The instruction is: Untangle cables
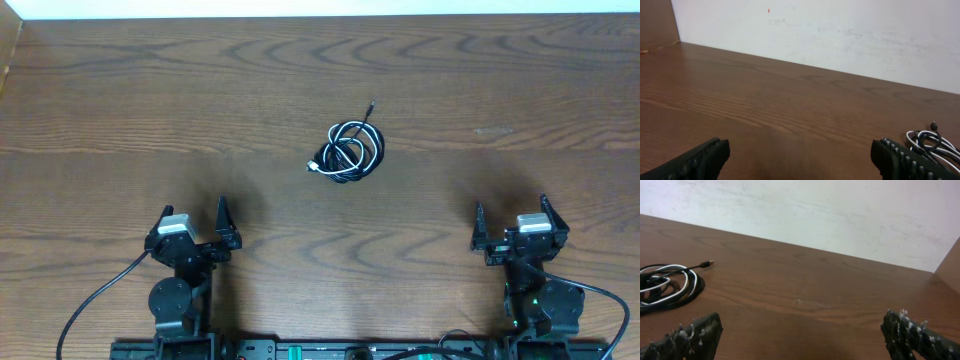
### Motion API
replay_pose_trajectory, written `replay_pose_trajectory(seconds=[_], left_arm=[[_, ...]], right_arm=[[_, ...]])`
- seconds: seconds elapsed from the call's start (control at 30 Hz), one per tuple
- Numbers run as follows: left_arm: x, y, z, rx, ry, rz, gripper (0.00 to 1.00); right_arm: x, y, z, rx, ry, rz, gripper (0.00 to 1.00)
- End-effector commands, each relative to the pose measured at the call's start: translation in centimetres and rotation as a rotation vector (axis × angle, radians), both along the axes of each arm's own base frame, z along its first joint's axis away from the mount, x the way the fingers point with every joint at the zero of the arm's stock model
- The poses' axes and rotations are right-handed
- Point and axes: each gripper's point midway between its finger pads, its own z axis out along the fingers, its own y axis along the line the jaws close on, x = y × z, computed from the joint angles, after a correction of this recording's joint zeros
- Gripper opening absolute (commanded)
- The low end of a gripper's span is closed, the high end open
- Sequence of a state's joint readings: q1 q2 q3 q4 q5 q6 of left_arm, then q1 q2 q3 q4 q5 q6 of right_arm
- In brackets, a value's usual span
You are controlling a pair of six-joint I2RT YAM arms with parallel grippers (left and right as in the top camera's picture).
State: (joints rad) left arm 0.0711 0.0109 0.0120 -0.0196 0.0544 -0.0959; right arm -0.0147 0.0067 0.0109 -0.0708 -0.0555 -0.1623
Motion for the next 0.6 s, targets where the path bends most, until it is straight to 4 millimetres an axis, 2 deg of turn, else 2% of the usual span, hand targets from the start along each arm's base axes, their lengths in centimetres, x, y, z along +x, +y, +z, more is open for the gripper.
replay_pose_trajectory(seconds=[0.0,0.57], left_arm=[[-0.16,0.17,-1.42,0.013,0.051,0.006,0.96],[-0.15,0.18,-1.40,0.014,0.050,0.006,0.96]], right_arm=[[0.02,-0.09,-0.25,0.011,0.005,-0.006,0.99],[0.03,-0.08,-0.27,-0.033,0.004,-0.002,0.99]])
